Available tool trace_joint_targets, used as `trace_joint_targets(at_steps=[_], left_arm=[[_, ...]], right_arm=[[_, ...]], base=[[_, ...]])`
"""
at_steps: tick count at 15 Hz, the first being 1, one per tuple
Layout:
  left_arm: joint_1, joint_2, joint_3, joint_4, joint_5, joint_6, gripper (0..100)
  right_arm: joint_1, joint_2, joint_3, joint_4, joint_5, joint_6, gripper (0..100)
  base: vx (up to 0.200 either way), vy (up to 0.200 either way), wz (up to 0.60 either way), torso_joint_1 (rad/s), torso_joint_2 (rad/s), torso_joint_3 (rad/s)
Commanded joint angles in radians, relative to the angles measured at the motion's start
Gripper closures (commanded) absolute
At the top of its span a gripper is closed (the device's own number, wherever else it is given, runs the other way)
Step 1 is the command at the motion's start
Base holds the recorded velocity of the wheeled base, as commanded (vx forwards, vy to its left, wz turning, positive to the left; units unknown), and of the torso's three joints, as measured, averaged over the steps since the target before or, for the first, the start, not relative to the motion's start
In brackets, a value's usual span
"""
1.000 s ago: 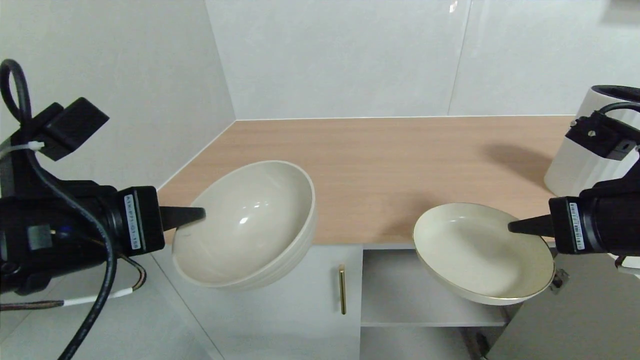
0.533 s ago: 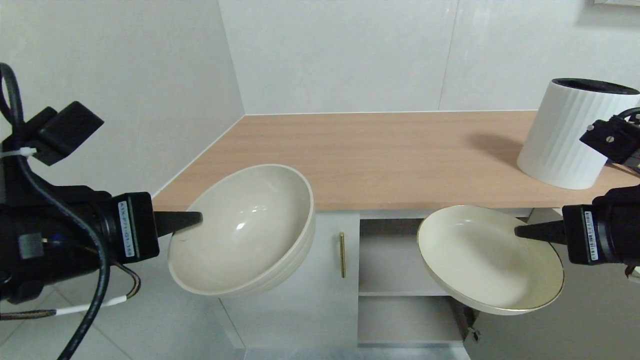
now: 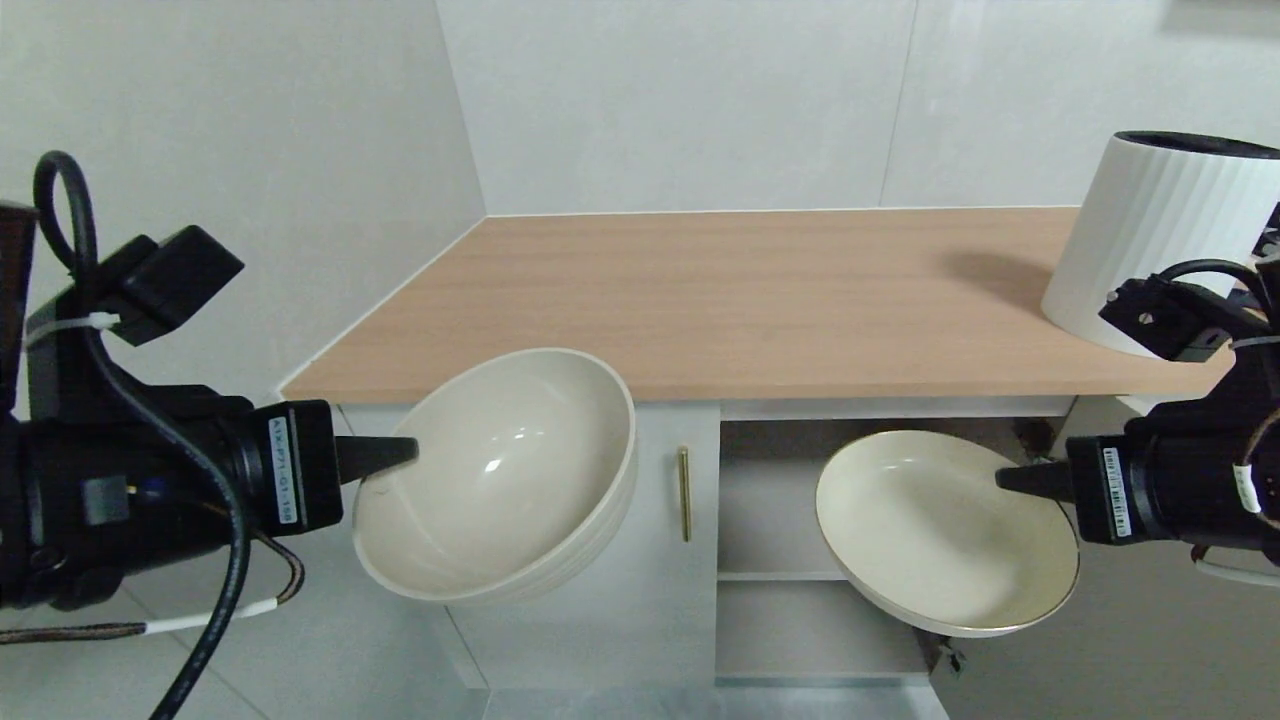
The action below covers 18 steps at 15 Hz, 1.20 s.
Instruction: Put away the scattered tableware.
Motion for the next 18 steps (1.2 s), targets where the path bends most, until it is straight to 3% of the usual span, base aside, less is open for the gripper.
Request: trace_joint_targets(at_steps=[1,11,18], left_arm=[[-0.001,0.008,0.001,0.000,0.000,-0.002,100],[-0.001,0.020,0.002,0.000,0.000,-0.002,100],[-0.001,0.022,0.002,0.000,0.000,-0.002,100]], right_arm=[[0.000,0.026,0.004,0.001,0.000,0.000,100],[-0.005,0.134,0.045,-0.061,-0.001,0.002,100],[-0.020,0.247,0.067,-0.114,-0.001,0.003,100]], base=[[0.000,0.000,0.00,-0.159,0.43,0.266],[0.000,0.000,0.00,-0.124,0.43,0.310],[0.000,0.000,0.00,-0.009,0.04,0.028]])
